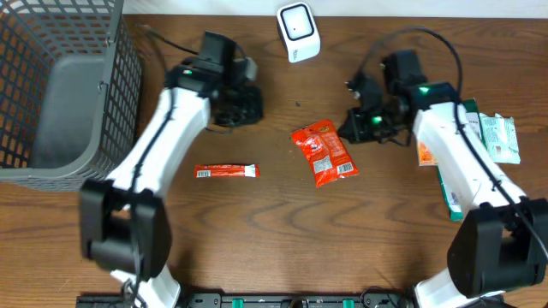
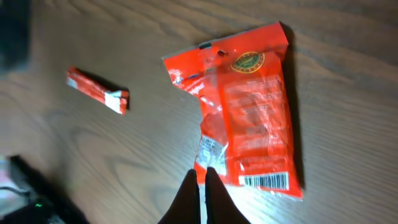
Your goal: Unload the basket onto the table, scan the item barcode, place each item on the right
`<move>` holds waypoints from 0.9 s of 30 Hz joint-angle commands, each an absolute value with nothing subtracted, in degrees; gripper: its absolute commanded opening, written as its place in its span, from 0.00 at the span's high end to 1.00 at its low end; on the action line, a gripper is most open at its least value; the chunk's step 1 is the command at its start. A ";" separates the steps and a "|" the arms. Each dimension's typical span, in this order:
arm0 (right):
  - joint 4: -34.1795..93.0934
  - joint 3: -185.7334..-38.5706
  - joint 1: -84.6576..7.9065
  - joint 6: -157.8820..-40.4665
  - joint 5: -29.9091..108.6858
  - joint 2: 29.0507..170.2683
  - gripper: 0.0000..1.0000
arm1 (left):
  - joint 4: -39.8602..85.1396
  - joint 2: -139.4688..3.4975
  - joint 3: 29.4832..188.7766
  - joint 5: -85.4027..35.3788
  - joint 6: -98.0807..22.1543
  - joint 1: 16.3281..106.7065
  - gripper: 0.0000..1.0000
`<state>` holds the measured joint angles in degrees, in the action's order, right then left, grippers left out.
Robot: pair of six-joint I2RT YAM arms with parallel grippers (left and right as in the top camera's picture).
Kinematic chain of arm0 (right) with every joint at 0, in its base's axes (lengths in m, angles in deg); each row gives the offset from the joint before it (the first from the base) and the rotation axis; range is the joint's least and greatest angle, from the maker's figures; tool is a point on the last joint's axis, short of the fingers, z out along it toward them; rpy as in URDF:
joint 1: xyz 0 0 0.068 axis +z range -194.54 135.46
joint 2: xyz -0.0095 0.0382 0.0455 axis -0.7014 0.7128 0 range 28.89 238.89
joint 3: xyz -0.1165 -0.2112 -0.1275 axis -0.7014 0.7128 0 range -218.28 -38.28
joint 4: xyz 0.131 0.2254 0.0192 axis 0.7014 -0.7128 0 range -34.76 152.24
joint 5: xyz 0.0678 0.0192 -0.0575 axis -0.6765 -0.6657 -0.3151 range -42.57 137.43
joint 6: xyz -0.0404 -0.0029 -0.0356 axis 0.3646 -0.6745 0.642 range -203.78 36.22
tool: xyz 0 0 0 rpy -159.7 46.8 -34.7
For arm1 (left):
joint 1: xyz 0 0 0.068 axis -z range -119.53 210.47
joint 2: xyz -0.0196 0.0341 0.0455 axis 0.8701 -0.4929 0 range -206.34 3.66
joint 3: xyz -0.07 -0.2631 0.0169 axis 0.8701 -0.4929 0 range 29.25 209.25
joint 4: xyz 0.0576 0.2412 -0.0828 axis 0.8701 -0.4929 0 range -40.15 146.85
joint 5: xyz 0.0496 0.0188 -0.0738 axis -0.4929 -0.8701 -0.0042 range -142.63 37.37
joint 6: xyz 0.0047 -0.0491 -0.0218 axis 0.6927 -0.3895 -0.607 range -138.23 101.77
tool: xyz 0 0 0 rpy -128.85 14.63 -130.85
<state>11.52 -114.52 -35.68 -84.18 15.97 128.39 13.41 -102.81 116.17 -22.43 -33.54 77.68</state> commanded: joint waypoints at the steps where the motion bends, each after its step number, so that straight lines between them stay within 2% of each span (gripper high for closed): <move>1: 15.81 -107.40 -38.08 -81.36 3.97 129.09 0.99 | 16.20 -107.19 115.71 -11.00 -31.74 80.35 0.93; 5: 26.47 -98.00 -38.08 -83.61 0.34 129.09 0.99 | 20.75 -111.84 115.71 -6.28 -31.79 82.86 0.93; 13: 47.43 -83.38 -36.94 -99.96 3.34 129.31 0.99 | 24.01 -118.68 115.71 -3.16 -31.74 86.01 0.92; 27: 44.02 -81.80 -36.94 -100.51 11.18 129.31 0.98 | 22.63 -123.43 115.69 -24.57 -32.51 87.01 0.92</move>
<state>44.07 -82.57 -37.38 -99.70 6.61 128.89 22.78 -122.68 116.04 -17.34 -32.97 87.21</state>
